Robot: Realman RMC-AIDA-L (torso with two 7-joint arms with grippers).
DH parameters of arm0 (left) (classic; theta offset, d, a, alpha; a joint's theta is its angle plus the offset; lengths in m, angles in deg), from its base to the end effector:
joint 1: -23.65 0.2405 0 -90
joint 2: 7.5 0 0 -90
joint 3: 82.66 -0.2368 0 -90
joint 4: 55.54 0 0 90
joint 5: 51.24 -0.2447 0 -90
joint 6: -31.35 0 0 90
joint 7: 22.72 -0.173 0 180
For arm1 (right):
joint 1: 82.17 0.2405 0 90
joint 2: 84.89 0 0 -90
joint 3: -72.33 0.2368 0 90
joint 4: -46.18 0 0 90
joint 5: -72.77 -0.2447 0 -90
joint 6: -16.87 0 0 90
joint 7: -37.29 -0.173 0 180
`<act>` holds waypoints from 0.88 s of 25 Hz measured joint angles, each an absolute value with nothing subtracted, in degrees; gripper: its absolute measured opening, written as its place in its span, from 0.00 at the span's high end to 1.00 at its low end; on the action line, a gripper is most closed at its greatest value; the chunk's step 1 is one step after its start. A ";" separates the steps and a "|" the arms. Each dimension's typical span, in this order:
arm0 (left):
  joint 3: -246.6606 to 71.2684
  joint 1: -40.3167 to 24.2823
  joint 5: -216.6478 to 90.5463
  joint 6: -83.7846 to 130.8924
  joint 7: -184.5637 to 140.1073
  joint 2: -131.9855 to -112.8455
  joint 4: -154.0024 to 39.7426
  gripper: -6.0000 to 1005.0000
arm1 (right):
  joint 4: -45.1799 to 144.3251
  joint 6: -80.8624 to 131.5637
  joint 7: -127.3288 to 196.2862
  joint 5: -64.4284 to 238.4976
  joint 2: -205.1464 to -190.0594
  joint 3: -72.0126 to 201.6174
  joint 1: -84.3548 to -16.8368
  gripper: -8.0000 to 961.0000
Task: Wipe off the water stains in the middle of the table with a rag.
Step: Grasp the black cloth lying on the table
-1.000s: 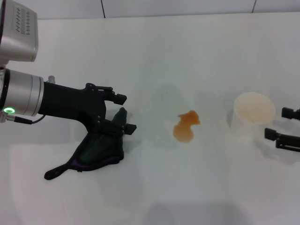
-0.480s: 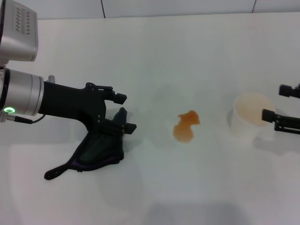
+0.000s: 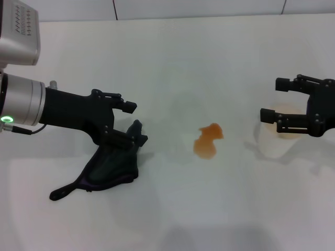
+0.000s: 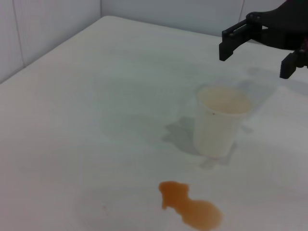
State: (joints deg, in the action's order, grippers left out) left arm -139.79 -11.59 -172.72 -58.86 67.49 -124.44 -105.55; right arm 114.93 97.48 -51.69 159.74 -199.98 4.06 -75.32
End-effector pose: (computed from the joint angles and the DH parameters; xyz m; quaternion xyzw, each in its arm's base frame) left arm -0.2084 0.3778 -0.0173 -0.9878 -0.1244 -0.0802 0.0482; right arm 0.2317 0.3324 0.0447 -0.9266 0.1712 0.2609 0.2097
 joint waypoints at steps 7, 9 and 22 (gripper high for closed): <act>-139.89 -11.60 -172.91 -59.36 68.22 -123.83 -105.63 0.13 | 118.90 97.73 -56.90 165.41 -199.99 3.76 -72.96 0.10; -140.04 -11.57 -173.04 -59.75 68.70 -123.73 -105.91 0.13 | 119.07 97.71 -57.50 166.39 -199.98 3.73 -72.55 0.10; -140.17 -11.14 -175.41 -63.10 74.06 -123.67 -110.64 0.13 | 126.12 99.22 -64.46 175.05 -199.85 4.70 -72.34 0.10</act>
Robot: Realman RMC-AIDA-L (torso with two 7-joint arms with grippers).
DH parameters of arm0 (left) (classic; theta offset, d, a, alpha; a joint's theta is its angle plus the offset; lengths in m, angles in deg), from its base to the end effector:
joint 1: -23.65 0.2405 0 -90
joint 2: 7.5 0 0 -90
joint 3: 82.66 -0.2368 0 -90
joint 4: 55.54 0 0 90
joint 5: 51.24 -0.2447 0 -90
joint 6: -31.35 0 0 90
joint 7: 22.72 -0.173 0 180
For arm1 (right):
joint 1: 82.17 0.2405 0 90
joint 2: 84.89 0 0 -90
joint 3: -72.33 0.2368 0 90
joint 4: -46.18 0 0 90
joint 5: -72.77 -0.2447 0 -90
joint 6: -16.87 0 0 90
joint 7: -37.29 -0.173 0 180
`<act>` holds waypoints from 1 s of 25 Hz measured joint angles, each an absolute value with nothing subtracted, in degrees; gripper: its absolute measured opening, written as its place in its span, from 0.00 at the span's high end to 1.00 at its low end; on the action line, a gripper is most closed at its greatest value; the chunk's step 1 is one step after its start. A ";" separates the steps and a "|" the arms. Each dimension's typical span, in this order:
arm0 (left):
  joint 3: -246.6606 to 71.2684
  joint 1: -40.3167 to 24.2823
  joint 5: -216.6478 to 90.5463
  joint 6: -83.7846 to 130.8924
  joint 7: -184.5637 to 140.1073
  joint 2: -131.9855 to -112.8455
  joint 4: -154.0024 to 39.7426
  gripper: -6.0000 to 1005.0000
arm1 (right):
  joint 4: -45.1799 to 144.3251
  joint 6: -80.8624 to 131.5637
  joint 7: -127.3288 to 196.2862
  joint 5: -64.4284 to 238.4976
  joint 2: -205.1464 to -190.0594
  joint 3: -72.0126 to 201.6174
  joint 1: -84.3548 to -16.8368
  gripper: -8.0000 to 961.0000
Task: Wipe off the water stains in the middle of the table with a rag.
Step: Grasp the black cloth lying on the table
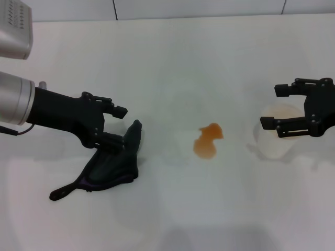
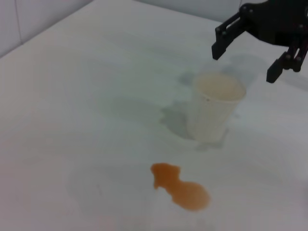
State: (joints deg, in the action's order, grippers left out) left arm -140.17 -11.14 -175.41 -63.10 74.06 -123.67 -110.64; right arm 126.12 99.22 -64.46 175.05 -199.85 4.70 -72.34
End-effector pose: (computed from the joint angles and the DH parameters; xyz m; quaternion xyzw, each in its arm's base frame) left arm -0.2048 0.3735 -0.0006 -0.9872 -0.1474 -0.0502 0.0347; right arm 0.2102 0.3426 0.0540 -0.9542 0.1672 0.1541 0.1946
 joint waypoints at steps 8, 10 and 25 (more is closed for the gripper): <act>-139.93 -11.72 -180.66 -64.85 79.04 -123.52 -111.46 0.13 | 126.60 99.37 -64.66 174.88 -199.91 4.54 -72.36 0.10; -139.91 -11.67 -182.12 -64.85 79.91 -123.54 -111.48 0.13 | 126.60 99.38 -64.66 174.74 -199.93 4.34 -72.34 0.10; -140.08 -11.47 -188.28 -60.69 80.14 -125.34 -109.17 0.13 | 124.73 98.85 -64.21 174.14 -200.10 3.50 -72.33 0.10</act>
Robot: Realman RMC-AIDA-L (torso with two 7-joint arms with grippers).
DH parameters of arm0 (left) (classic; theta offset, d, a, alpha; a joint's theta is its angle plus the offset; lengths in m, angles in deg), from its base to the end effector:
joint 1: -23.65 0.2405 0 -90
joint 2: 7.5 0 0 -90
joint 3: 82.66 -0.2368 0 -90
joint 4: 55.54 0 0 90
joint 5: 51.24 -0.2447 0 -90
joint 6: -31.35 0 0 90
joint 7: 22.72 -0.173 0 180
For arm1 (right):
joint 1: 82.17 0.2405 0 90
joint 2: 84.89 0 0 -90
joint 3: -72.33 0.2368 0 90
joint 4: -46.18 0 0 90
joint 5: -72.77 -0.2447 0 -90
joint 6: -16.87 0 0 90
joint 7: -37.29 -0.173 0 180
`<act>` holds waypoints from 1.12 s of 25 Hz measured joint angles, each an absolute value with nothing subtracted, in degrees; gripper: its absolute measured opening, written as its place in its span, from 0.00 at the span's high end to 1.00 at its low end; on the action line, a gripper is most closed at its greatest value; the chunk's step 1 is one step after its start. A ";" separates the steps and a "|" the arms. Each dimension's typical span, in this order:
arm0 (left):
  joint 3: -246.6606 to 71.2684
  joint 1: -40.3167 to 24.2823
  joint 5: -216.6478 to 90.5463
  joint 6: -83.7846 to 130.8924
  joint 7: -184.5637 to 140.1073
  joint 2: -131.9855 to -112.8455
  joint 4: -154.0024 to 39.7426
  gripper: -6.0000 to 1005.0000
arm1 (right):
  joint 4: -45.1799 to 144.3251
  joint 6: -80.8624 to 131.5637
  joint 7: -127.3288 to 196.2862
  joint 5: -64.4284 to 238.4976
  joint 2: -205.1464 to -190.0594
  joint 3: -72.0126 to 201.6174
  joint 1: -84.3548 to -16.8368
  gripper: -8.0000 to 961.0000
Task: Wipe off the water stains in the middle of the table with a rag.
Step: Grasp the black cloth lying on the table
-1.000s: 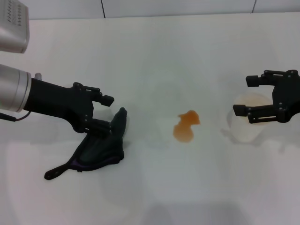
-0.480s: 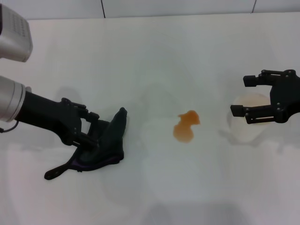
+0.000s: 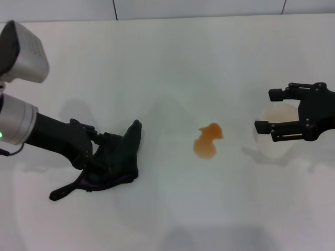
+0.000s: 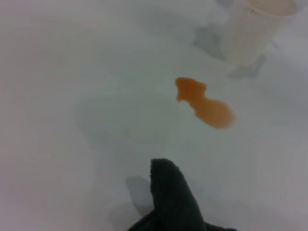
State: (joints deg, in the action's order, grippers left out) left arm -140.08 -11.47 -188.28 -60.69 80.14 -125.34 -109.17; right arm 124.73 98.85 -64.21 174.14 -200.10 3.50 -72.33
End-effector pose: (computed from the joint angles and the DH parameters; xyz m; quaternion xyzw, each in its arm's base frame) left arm -0.2402 0.3671 -0.0158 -0.9743 -0.2170 0.0482 0.0359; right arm 0.2101 0.3410 0.0450 -0.9540 0.1734 0.1619 0.1834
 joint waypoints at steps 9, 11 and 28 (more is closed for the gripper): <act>-140.24 -11.63 -188.58 -58.15 78.90 -126.26 -107.51 0.13 | 124.26 98.84 -64.04 173.84 -200.12 3.35 -72.39 0.10; -140.23 -11.76 -188.61 -57.73 78.83 -126.26 -106.78 0.13 | 124.26 98.85 -64.04 173.84 -200.12 3.34 -72.40 0.10; -140.32 -12.13 -188.82 -56.14 78.15 -126.33 -105.05 0.13 | 123.65 98.78 -64.04 173.66 -200.12 3.32 -72.36 0.10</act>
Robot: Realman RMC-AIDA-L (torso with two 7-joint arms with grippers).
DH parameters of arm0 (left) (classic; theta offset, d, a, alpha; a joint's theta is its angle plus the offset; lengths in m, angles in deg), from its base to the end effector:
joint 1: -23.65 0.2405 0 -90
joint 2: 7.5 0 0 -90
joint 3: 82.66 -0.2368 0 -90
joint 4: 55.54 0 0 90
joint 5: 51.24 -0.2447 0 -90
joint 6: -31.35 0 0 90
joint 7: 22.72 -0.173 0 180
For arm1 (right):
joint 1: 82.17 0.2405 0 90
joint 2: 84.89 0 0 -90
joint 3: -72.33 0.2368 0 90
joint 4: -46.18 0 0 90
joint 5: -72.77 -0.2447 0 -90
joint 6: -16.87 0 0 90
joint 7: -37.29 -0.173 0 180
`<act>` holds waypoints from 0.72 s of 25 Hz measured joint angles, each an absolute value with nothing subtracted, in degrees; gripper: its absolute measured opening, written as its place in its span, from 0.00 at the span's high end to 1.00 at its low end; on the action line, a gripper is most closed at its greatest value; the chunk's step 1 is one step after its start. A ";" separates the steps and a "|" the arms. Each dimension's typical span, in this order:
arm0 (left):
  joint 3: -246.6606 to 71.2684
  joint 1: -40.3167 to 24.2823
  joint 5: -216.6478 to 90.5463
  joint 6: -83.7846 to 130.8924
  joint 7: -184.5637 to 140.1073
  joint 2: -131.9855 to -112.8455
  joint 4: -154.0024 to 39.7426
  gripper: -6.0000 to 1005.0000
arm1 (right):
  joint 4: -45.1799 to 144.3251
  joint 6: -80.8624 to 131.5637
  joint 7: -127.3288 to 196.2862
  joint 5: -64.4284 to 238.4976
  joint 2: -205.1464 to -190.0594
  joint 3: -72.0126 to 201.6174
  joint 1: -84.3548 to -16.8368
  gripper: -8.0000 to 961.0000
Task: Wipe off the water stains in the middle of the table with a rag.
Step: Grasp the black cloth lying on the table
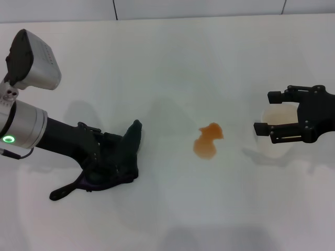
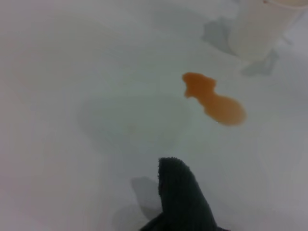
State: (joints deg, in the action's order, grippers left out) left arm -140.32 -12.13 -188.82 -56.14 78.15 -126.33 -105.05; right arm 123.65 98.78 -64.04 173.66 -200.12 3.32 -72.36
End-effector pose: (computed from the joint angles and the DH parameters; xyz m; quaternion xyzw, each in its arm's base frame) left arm -0.2476 0.3689 -0.0347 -0.9742 -0.2165 0.0482 0.0421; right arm 0.2128 0.3401 0.0420 -0.9528 0.1804 0.1659 0.1794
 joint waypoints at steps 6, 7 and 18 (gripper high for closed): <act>-140.32 -12.17 -189.26 -55.37 78.08 -126.33 -105.00 0.18 | 123.57 98.78 -64.04 173.57 -200.12 3.34 -72.33 0.10; -140.32 -12.17 -189.27 -55.30 78.08 -126.33 -105.00 0.19 | 123.57 98.78 -64.04 173.43 -200.12 3.34 -72.33 0.10; -140.79 -12.76 -190.88 -53.04 78.74 -126.54 -103.76 0.35 | 123.57 98.78 -64.06 173.01 -200.12 3.27 -72.33 0.10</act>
